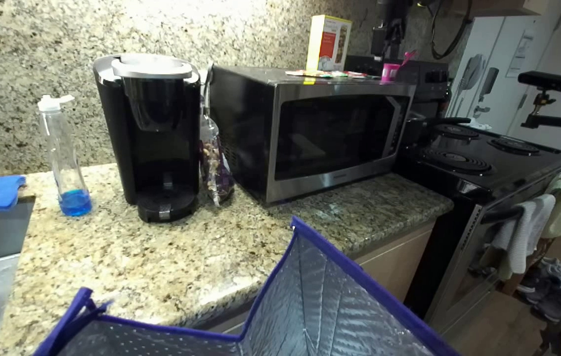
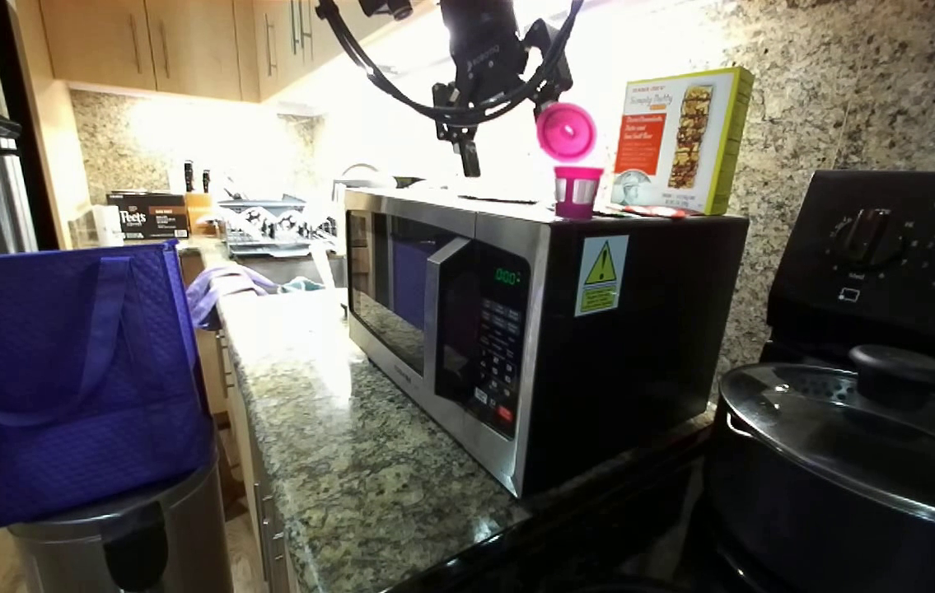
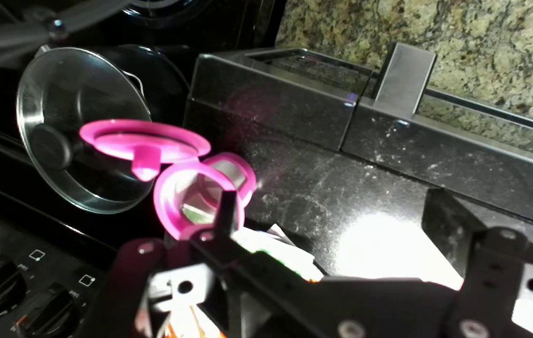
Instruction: Close the microwave door, remove the pink object from the top of the microwave, open the coffee maker
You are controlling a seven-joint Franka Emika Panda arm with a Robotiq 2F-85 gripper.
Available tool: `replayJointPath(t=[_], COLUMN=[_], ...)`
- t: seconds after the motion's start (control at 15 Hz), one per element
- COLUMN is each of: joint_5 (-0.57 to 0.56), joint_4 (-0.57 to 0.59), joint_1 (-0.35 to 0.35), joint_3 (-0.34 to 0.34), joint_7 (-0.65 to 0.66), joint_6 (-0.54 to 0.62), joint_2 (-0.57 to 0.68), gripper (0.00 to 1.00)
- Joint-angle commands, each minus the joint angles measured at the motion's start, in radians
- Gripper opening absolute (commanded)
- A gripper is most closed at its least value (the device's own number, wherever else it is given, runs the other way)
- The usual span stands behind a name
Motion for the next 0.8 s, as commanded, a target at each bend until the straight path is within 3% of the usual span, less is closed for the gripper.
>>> replayJointPath(t=[0.0,0.53,0.73], joint_5=[0.03,0.01,0.054], joint_4=[0.049,0.066,0.056], joint_1=[-0.019,-0.022,-0.051], joint_3=[0.006,-0.011,0.002], joint_7=[-0.048,-0.037,-0.096], joint_6=[-0.014,-0.009,0.073], joint_2=[0.034,0.044,0.045], gripper=[1.0,1.0,1.0])
